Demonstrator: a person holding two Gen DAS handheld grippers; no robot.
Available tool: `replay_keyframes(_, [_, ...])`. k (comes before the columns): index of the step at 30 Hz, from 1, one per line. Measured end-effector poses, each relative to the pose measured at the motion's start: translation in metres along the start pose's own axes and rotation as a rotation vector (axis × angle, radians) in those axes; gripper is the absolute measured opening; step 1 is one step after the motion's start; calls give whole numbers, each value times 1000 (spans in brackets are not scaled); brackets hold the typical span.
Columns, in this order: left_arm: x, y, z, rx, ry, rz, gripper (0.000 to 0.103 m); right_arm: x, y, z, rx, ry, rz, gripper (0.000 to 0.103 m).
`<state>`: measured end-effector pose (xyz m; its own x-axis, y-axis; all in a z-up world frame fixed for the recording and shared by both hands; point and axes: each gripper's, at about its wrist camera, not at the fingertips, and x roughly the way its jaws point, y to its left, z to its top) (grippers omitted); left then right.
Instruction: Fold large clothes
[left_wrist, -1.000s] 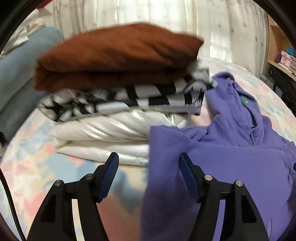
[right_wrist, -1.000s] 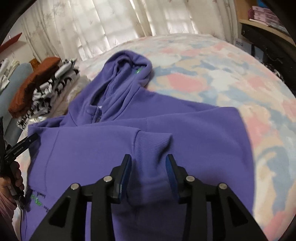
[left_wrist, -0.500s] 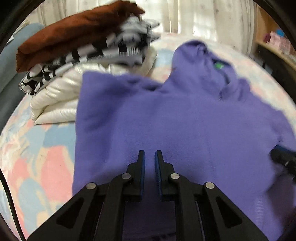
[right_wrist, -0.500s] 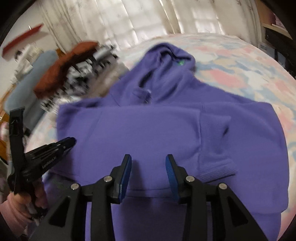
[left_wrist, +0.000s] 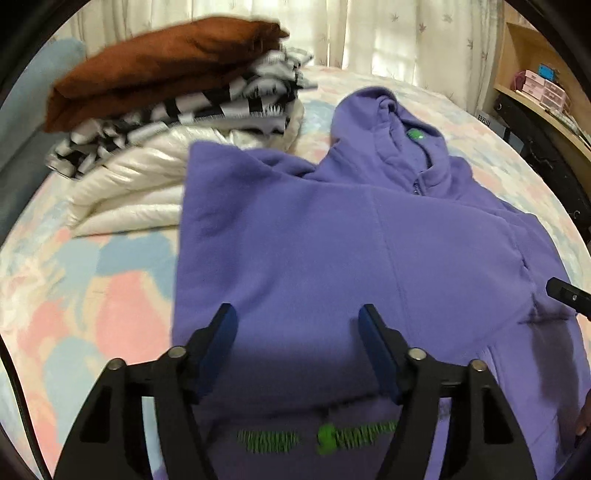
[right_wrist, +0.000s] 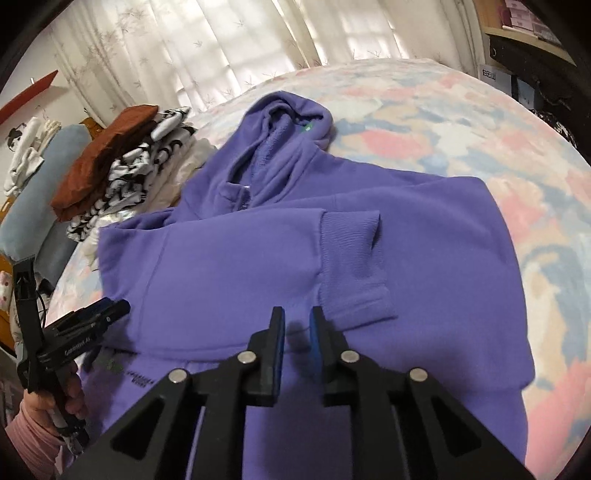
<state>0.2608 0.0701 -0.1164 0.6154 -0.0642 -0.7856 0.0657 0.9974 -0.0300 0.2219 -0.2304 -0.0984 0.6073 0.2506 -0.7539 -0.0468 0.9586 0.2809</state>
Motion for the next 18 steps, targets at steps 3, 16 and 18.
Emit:
replay_keyframes(3, [-22,-4,-9,-2,-1,-11,68,-15,5,-7,9,-9,11,15])
replay_keyframes(16, [-112,-1,-55,-28,0,-5,69,-85,19,-49,50,-61,31,41])
replay_keyframes(18, [-124,2,-61,-33,0,-2,69,-95,20,-56,56,-65,36,41])
